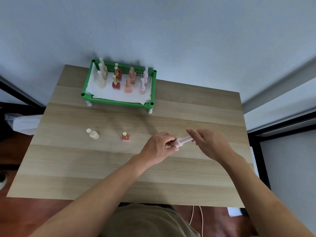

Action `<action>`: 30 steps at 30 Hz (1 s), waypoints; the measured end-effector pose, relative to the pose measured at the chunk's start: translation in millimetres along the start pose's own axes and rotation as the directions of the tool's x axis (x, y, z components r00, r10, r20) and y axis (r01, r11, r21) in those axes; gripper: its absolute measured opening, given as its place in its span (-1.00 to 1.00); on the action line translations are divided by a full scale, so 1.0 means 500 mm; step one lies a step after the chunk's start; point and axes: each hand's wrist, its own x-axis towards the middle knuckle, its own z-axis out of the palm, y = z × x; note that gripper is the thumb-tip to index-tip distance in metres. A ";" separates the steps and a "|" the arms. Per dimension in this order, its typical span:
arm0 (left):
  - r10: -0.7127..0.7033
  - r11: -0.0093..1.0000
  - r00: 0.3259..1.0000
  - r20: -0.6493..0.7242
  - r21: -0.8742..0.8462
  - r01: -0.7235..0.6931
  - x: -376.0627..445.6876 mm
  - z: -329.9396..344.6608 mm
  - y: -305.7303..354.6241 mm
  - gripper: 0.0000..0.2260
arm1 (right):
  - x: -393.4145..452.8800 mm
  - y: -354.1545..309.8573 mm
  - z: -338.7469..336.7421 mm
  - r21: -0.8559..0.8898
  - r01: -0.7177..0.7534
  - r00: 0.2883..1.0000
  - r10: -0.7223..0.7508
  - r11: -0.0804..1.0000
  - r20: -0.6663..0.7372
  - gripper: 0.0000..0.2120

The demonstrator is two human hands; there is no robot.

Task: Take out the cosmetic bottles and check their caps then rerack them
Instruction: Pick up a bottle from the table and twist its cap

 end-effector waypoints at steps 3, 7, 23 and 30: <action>-0.012 1.000 1.000 -0.005 0.008 0.012 0.000 -0.002 -0.007 -0.80 | -0.005 0.014 -0.003 0.048 0.067 0.998 -0.067 0.997 -0.001 -0.60; -0.026 1.000 1.000 -0.007 0.006 0.026 0.002 -0.002 -0.012 -0.80 | -0.014 0.029 0.005 0.115 0.216 0.975 -0.220 0.969 0.016 -0.69; -0.006 1.000 1.000 -0.008 0.018 0.006 0.016 0.005 -0.008 -0.78 | -0.004 0.030 0.009 0.143 0.091 0.995 -0.096 0.985 0.026 -0.69; -0.010 1.000 1.000 -0.009 -0.005 0.010 0.024 0.010 -0.007 -0.77 | 0.002 0.039 0.022 0.340 0.107 0.993 -0.116 0.934 0.008 -0.93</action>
